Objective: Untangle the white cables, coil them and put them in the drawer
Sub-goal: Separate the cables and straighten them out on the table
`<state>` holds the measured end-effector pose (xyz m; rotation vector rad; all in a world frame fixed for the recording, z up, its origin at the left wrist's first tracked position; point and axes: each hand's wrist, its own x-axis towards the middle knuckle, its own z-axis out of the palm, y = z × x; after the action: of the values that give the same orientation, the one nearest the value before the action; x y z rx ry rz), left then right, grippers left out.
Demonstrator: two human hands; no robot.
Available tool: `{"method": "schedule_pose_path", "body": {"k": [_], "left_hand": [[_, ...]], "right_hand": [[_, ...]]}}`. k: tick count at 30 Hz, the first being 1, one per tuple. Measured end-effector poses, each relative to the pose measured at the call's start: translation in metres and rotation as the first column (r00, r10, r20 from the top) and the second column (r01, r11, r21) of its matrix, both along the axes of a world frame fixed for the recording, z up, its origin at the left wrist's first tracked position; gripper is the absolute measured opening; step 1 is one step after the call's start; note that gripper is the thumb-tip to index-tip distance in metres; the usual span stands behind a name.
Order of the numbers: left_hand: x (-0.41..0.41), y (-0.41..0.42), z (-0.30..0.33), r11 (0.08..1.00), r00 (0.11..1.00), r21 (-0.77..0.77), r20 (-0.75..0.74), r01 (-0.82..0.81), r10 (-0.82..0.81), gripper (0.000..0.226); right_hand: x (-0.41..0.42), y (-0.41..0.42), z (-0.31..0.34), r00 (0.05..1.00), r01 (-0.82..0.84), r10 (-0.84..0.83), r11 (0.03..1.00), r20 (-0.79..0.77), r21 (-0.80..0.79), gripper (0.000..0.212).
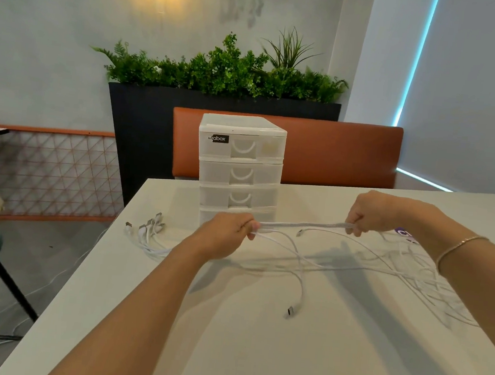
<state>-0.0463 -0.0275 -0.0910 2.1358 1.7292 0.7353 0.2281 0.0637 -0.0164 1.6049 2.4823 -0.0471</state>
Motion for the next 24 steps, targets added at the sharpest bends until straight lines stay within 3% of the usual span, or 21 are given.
{"method": "schedule_pose_path", "body": {"k": [5,9,11,13,16,18,20,24], "left_hand": [[0.001,0.001,-0.002,1.000,1.000,0.002,-0.004,0.012,-0.012,0.035],[0.008,0.000,0.000,1.000,1.000,0.013,0.004,0.016,-0.016,0.034],[-0.004,0.000,0.001,1.000,0.999,0.018,0.036,-0.020,0.019,0.035],[-0.011,0.000,0.000,1.000,0.999,0.009,0.038,-0.028,0.028,0.035],[-0.006,0.002,0.000,0.999,0.999,0.009,0.026,-0.030,0.030,0.036],[-0.004,0.002,0.001,0.999,0.999,0.018,0.032,-0.030,0.030,0.036],[-0.005,0.002,0.000,0.999,0.999,0.023,0.040,-0.023,0.022,0.036],[-0.006,-0.001,-0.002,0.999,0.999,0.042,0.042,-0.012,0.010,0.035]], "right_hand": [[0.027,0.004,-0.006,0.975,0.052,-0.086,0.984,0.204,0.169,0.020],[0.031,0.005,-0.010,0.860,0.018,-0.154,0.962,0.486,0.271,0.025],[0.039,0.002,-0.014,0.822,0.048,-0.211,0.951,0.528,0.305,0.030],[0.039,0.000,-0.019,0.867,0.101,-0.213,0.960,0.450,0.261,0.039],[0.005,-0.016,-0.021,1.000,0.022,-0.021,0.994,-0.015,0.107,0.054],[-0.031,-0.030,-0.016,0.949,-0.106,0.135,0.988,-0.286,0.116,0.047],[-0.061,-0.041,-0.012,0.905,-0.175,0.216,0.974,-0.367,0.144,0.035],[-0.090,-0.043,-0.018,0.896,-0.191,0.215,0.977,-0.390,0.099,0.022]]}}
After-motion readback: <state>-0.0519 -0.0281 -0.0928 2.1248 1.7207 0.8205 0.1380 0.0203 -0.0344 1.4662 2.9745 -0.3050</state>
